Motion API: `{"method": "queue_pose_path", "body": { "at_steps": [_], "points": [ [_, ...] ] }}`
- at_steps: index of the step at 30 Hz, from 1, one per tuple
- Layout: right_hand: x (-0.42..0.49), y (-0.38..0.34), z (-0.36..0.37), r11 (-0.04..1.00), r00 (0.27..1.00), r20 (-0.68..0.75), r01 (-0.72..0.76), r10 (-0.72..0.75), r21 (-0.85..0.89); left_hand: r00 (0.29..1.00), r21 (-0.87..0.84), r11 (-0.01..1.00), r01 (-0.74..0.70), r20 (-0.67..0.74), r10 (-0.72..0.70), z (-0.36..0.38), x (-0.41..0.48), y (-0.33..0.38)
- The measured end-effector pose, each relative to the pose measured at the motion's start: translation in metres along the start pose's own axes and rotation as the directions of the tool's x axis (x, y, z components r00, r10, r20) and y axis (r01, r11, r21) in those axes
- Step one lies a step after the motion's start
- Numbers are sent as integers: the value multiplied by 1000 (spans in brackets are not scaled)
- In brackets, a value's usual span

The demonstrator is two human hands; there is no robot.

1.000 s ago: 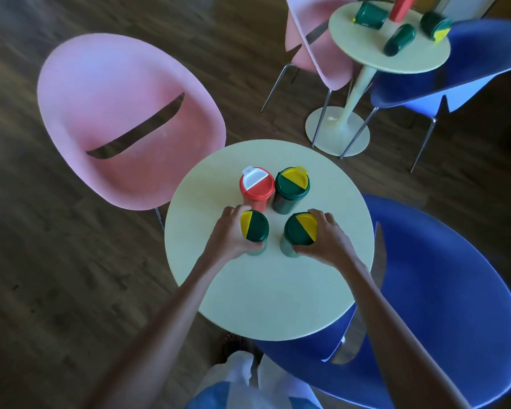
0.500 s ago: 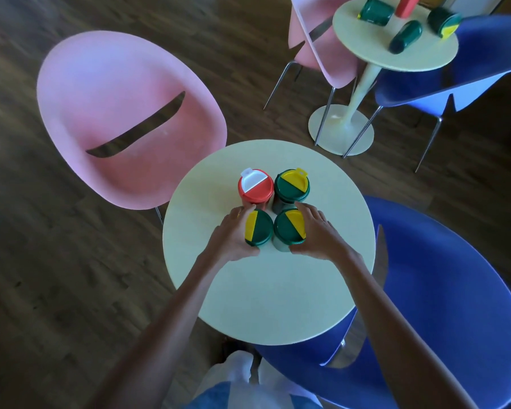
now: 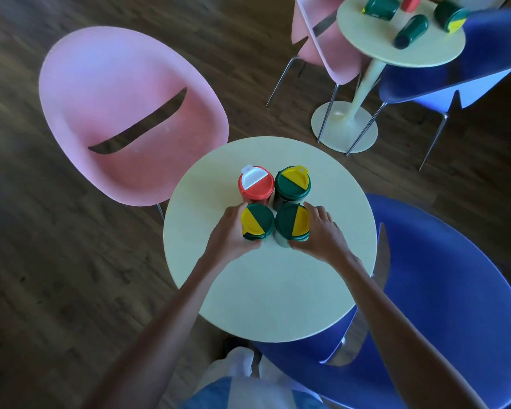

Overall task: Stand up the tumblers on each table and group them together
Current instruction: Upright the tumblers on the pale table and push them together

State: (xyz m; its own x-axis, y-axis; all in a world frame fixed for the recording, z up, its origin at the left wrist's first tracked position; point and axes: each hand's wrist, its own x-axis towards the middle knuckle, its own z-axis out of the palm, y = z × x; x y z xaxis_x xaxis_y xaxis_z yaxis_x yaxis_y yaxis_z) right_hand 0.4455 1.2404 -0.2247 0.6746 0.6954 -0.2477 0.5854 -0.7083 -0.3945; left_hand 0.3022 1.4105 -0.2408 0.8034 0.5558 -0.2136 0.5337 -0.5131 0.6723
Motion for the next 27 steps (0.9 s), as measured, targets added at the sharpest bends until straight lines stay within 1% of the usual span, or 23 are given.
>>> {"method": "queue_pose_path", "body": {
  "at_steps": [3,5,9,13,16,19,23,27],
  "points": [
    [0,-2,2,996,998,11,-59,59,70,1000,-68,997,24,-10,-25,4,0,0],
    [0,-3,3,985,997,19,-82,80,150,999,-115,993,33,-9,-34,7,2,0],
    [1,-5,6,950,992,-20,-110,121,291,996,-175,984,25,-77,-39,8,3,0],
    [4,-10,11,925,987,-56,-120,150,361,987,-203,979,6,-159,-39,8,1,-1],
    [5,-14,14,910,983,-88,-114,162,398,981,-237,971,-3,-189,-43,8,2,-3],
    [5,-16,16,888,978,-112,-106,174,447,980,-258,966,9,-192,-61,9,3,-7],
    [3,-16,18,871,974,-129,-105,189,480,988,-245,969,-21,-154,-17,6,6,-10],
    [1,-15,19,869,975,-127,-101,184,484,994,-254,967,-25,-111,-4,1,9,-12]
  ]
}}
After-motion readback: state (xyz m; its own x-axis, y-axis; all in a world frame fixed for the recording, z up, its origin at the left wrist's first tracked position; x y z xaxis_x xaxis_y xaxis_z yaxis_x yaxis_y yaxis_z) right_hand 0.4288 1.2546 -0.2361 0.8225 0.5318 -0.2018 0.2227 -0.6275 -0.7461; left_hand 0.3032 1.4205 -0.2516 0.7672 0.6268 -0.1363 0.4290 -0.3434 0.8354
